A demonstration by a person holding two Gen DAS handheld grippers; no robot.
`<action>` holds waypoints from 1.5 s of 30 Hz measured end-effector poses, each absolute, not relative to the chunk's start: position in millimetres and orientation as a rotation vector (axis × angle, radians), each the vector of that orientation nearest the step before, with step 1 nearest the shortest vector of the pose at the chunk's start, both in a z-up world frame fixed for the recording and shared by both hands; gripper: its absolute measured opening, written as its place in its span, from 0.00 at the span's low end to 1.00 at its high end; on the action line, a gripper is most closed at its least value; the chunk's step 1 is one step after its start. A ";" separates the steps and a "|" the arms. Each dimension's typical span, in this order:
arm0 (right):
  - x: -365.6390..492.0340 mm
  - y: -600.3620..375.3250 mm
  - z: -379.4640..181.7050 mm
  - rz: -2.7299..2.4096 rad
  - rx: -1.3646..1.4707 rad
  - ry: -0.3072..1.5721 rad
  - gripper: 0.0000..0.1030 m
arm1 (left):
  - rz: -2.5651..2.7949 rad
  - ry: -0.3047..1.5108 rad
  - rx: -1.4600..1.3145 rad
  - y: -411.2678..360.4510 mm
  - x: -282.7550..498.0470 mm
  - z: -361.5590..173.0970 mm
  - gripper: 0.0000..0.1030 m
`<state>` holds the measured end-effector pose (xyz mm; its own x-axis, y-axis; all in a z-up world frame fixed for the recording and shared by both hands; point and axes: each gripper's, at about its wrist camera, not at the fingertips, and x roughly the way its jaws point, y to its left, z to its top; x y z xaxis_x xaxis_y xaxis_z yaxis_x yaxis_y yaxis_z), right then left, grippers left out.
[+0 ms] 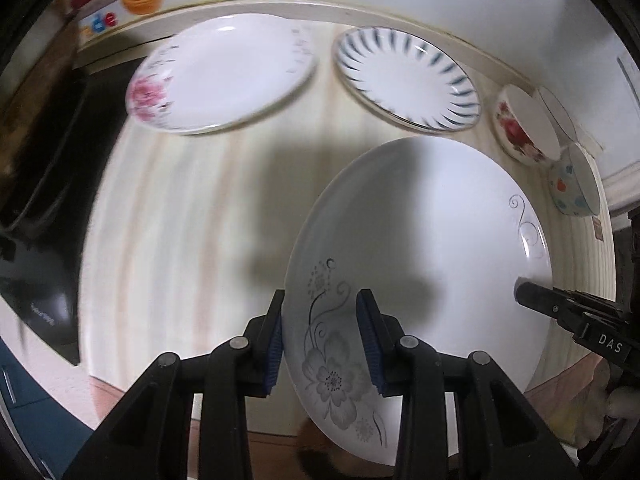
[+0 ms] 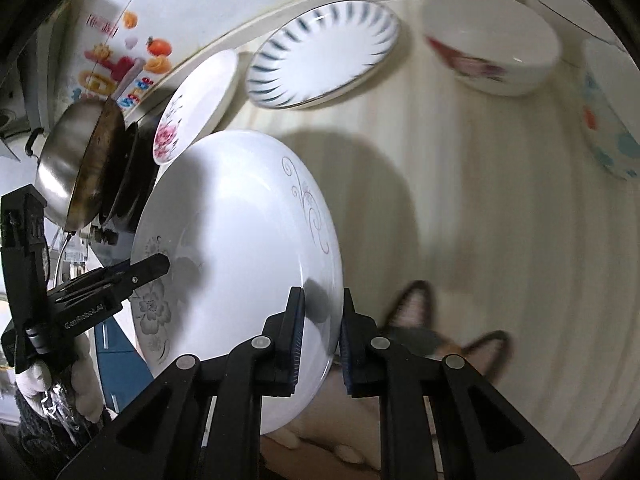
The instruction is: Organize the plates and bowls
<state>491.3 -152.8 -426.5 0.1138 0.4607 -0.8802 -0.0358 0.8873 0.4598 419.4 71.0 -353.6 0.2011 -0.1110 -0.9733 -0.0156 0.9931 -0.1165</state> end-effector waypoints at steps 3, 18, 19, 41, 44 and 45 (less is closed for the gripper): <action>489.0 -170.6 -436.1 0.359 0.375 1.426 0.17 | -0.073 1.379 -0.096 56.0 423.5 -360.4 0.31; 480.9 -197.9 -462.6 0.352 0.380 1.467 0.17 | -0.038 1.416 -0.097 29.0 423.6 -388.2 0.31; 481.0 -197.1 -462.8 0.347 0.381 1.470 0.17 | -0.038 1.418 -0.095 27.8 423.9 -389.6 0.31; 486.8 -193.2 -452.6 0.216 0.348 1.535 0.19 | -0.098 1.456 -0.069 44.5 436.7 -396.3 0.31; 491.1 -199.5 -420.4 0.163 0.301 1.480 0.19 | -0.034 1.361 -0.089 75.1 446.3 -364.8 0.32; 495.8 -196.0 -403.6 0.155 0.266 1.439 0.19 | -0.003 1.330 -0.111 90.5 454.5 -355.1 0.32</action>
<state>495.8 -196.0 -403.6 0.1282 0.2636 -0.9561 0.0546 0.9607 0.2722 454.5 90.5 -355.1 0.2396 -0.0651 -0.9687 -0.0614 0.9947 -0.0821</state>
